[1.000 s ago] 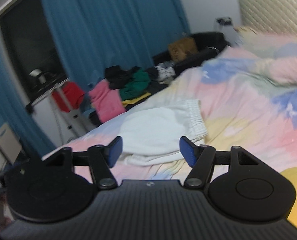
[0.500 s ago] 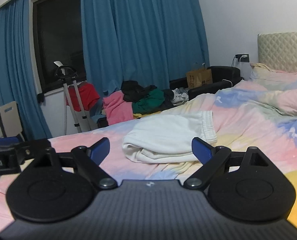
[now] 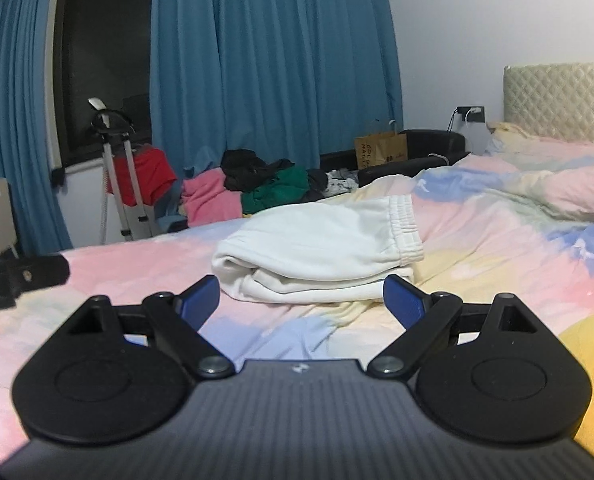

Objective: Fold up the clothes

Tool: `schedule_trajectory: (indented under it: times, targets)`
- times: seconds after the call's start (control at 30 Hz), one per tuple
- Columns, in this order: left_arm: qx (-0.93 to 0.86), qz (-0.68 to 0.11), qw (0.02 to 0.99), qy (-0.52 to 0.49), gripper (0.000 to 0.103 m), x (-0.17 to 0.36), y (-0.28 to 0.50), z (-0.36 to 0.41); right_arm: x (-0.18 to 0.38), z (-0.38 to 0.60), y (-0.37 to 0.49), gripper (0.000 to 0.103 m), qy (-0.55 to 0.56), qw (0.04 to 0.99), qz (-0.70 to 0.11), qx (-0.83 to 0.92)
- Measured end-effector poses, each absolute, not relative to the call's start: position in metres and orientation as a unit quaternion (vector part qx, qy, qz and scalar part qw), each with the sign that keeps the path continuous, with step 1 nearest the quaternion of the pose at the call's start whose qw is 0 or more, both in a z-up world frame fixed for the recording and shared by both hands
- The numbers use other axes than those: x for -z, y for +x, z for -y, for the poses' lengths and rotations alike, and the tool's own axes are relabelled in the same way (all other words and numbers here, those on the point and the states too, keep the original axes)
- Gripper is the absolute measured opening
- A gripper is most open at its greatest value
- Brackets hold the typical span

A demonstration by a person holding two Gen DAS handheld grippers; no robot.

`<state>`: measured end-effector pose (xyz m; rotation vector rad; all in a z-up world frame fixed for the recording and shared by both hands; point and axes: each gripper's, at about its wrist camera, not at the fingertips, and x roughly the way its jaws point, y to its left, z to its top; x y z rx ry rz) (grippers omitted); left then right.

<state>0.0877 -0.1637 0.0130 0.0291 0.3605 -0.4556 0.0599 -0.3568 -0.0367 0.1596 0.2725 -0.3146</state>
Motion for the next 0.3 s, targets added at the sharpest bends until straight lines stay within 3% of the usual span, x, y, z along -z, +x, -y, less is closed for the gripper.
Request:
schedule_trajectory:
  times: [0.3]
  targets:
    - [0.220, -0.185, 0.958, 0.020, 0.103, -0.0064, 0.0889, 0.1640, 0.0419, 0.3508, 0.0596, 0.090, 0.063, 0.976, -0.144, 0.153]
